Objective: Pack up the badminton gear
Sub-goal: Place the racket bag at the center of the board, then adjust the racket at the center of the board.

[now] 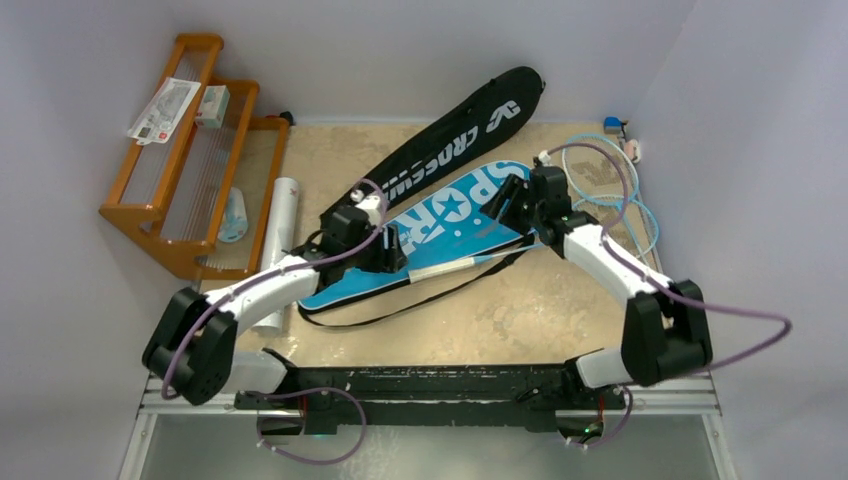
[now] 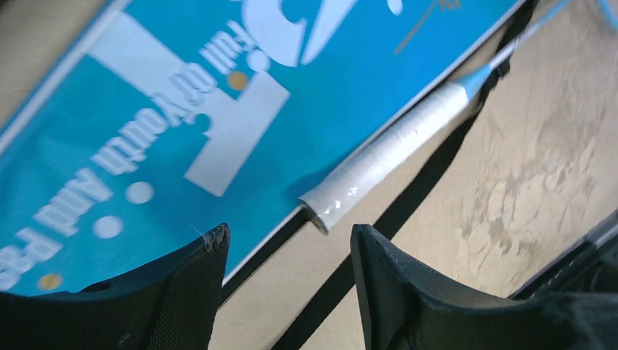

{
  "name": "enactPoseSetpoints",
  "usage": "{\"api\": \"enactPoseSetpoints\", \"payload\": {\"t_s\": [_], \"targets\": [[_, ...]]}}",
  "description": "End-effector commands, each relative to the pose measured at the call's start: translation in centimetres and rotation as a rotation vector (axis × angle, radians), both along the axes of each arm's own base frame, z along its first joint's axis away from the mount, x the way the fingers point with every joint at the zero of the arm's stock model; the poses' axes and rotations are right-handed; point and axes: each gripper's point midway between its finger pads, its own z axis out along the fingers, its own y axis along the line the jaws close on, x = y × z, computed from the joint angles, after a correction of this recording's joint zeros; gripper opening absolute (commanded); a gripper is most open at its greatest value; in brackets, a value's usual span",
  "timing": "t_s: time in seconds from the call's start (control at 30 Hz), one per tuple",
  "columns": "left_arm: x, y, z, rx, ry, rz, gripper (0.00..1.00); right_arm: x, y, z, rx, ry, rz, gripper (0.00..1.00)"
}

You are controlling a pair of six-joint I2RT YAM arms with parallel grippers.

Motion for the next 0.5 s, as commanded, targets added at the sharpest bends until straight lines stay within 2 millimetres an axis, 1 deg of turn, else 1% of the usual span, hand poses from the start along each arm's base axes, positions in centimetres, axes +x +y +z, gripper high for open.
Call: {"api": "enactPoseSetpoints", "payload": {"t_s": [0.0, 0.1, 0.17, 0.2, 0.23, 0.27, 0.33, 0.4, 0.47], "targets": [[0.0, -3.4, -0.1, 0.074, -0.042, -0.157, 0.62, -2.8, -3.5, -0.4, -0.13, -0.016, -0.068, 0.59], [0.2, -4.6, -1.8, 0.123, -0.005, -0.184, 0.63, -3.9, -5.0, -1.6, -0.17, 0.027, -0.124, 0.53], [0.2, -5.7, -3.1, 0.123, 0.033, -0.209, 0.63, -4.5, -5.1, -2.0, -0.172, 0.065, -0.125, 0.51], [0.2, -6.2, -3.5, 0.119, 0.047, -0.219, 0.63, -4.6, -5.2, -2.2, -0.171, 0.082, -0.134, 0.51], [0.1, -6.7, -3.9, 0.115, 0.062, -0.225, 0.62, -4.7, -5.6, -2.6, -0.183, 0.1, -0.162, 0.51], [-0.1, -7.1, -4.2, 0.114, 0.076, -0.233, 0.58, -4.8, -6.0, -3.0, -0.194, 0.118, -0.19, 0.51], [-1.0, -8.1, -4.8, 0.113, 0.114, -0.277, 0.49, -5.8, -6.6, -4.4, -0.211, 0.198, -0.231, 0.5], [-2.5, -8.8, -5.4, 0.126, 0.141, -0.325, 0.43, -6.6, -8.5, -5.6, -0.281, 0.275, -0.333, 0.42], [-4.4, -9.5, -6.0, 0.131, 0.171, -0.394, 0.38, -7.3, -10.0, -6.5, -0.349, 0.332, -0.397, 0.39]]}}
